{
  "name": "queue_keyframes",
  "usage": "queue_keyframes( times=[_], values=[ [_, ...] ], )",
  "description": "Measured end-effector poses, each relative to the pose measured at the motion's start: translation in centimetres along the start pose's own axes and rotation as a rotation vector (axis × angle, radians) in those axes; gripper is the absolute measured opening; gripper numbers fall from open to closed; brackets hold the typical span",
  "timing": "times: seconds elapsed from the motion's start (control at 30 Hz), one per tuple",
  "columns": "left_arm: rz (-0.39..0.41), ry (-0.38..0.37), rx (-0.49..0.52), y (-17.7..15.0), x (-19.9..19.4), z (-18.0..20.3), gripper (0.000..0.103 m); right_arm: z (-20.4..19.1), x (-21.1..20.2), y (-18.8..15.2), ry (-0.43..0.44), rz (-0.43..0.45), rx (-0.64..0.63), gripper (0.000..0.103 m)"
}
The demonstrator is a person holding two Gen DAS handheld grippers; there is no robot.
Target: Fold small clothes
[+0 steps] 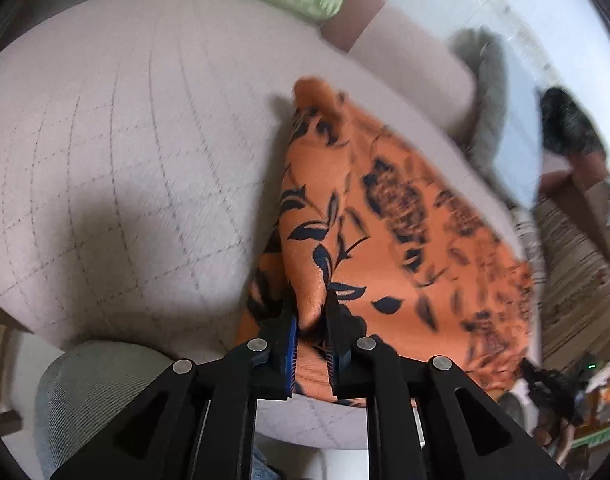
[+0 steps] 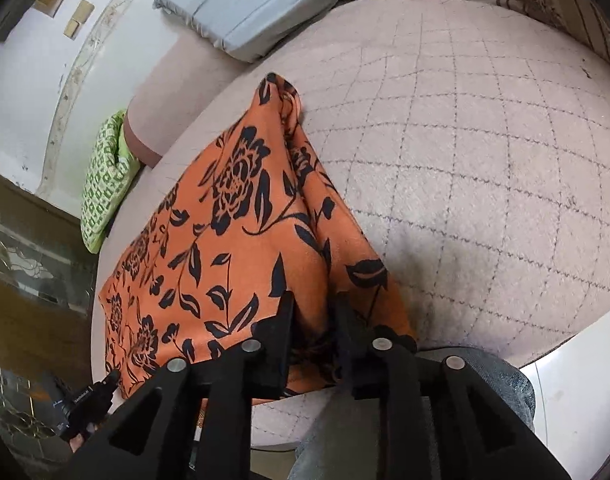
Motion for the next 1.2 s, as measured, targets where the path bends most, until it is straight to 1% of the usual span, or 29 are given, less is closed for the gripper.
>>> queue_keyframes(
  times=[0.03,0.07,0.13,0.17,0.23,0.33,0.37,0.43,0.47,0.5,0.57,0.6,0.63,0.67,0.73,0.77,0.8,0.83,0.87,0.9,0.93,0.97,1.0,1.07,1.1,1.13,1.17,1.2],
  values=[
    [0.017,-0.009,-0.017,0.0,-0.5,-0.3,0.016,-0.1,-0.1,0.0,0.001,0.004,-0.003,0.025],
    [0.017,-0.004,-0.031,-0.1,-0.6,-0.6,0.017,-0.1,-0.1,-0.1,-0.002,-0.002,-0.006,0.023],
    [-0.009,-0.005,-0.054,-0.1,-0.1,-1.2,0.017,-0.2,0.1,-0.2,-0.014,-0.008,-0.010,0.019],
    [-0.023,-0.020,-0.066,-0.1,0.0,-1.5,0.017,-0.5,0.2,-0.2,-0.019,-0.009,-0.024,0.016],
    [-0.024,-0.052,-0.079,0.0,-0.1,-1.8,0.017,-0.8,0.4,-0.2,-0.036,-0.009,-0.038,0.016],
    [-0.016,-0.061,-0.073,0.4,0.0,-1.9,0.021,-0.8,0.6,-0.1,-0.046,-0.016,-0.041,0.017],
    [-0.014,-0.060,-0.064,0.6,0.2,-1.5,0.023,-0.7,0.6,-0.1,-0.041,-0.013,-0.033,0.021],
    [-0.004,-0.052,-0.046,0.6,0.3,-1.1,0.026,-0.5,0.3,0.1,-0.030,0.000,-0.024,0.023],
    [-0.001,-0.046,-0.037,0.5,0.4,-0.9,0.028,-0.5,0.0,0.1,-0.024,0.016,-0.020,0.029],
    [-0.002,-0.042,-0.034,0.5,0.4,-0.8,0.031,-0.5,-0.3,0.1,-0.024,0.030,-0.019,0.032],
    [-0.002,-0.035,-0.041,0.5,0.3,-0.8,0.035,-0.7,-1.1,0.2,-0.026,0.070,-0.032,0.046],
    [0.000,-0.037,-0.048,0.5,0.2,-0.9,0.038,-1.0,-1.3,0.2,-0.028,0.083,-0.044,0.050],
    [0.003,-0.041,-0.053,0.5,0.0,-1.1,0.039,-1.4,-1.4,0.2,-0.039,0.087,-0.066,0.056],
    [0.009,-0.048,-0.054,0.5,-0.2,-1.2,0.039,-1.7,-1.2,0.2,-0.049,0.079,-0.077,0.056],
    [0.026,-0.066,-0.042,0.6,-0.5,-1.1,0.040,-2.3,-0.4,0.1,-0.072,0.041,-0.112,0.056],
    [0.032,-0.065,-0.018,0.5,-0.6,-0.9,0.040,-2.6,0.0,0.1,-0.085,0.023,-0.125,0.050],
    [0.031,-0.044,0.009,0.4,-0.5,-0.5,0.038,-2.7,0.2,0.1,-0.094,0.013,-0.133,0.044],
    [0.025,-0.022,0.037,0.3,-0.2,-0.1,0.038,-2.8,0.5,0.1,-0.108,0.003,-0.139,0.031],
    [0.012,0.005,0.065,0.2,0.3,0.3,0.036,-2.9,1.0,0.0,-0.123,-0.013,-0.141,0.021],
    [0.009,0.036,0.072,0.2,0.6,0.5,0.019,-2.8,1.1,0.0,-0.129,-0.018,-0.140,0.021],
    [0.003,0.066,0.070,0.2,1.0,0.5,0.009,-2.6,1.1,0.0,-0.134,-0.019,-0.137,0.021],
    [0.004,0.061,0.055,0.2,0.9,0.4,0.008,-2.5,1.1,0.0,-0.128,-0.015,-0.132,0.022],
    [0.021,0.052,0.043,0.3,0.4,0.4,0.007,-2.3,0.9,0.0,-0.115,-0.012,-0.124,0.025],
    [0.061,0.039,0.033,0.1,-0.8,0.2,0.007,-2.0,0.6,0.0,-0.103,-0.007,-0.106,0.027],
    [0.061,0.030,0.026,0.0,-1.0,0.1,0.007,-1.9,0.3,0.1,-0.100,-0.006,-0.093,0.028],
    [0.046,0.014,0.025,-0.3,-0.9,-0.1,0.008,-2.0,-0.1,0.1,-0.123,-0.001,-0.086,0.028],
    [0.024,0.004,0.023,-0.3,-0.8,-0.2,0.011,-2.7,-1.0,0.2,-0.171,0.026,-0.088,0.028],
    [0.000,-0.007,0.020,-0.3,-0.6,-0.3,0.013,-3.6,-1.8,0.3,-0.186,0.057,-0.104,0.029]
  ],
)
Point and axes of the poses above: each gripper's, at about its wrist camera, not at the fingertips, and x roughly the way its jaws point, z to its right, y to its top, the point moved 2 cm from there along x, roughly the way its jaws point, and after that the axes turned 11 degrees about y, right-handed, at the moved point
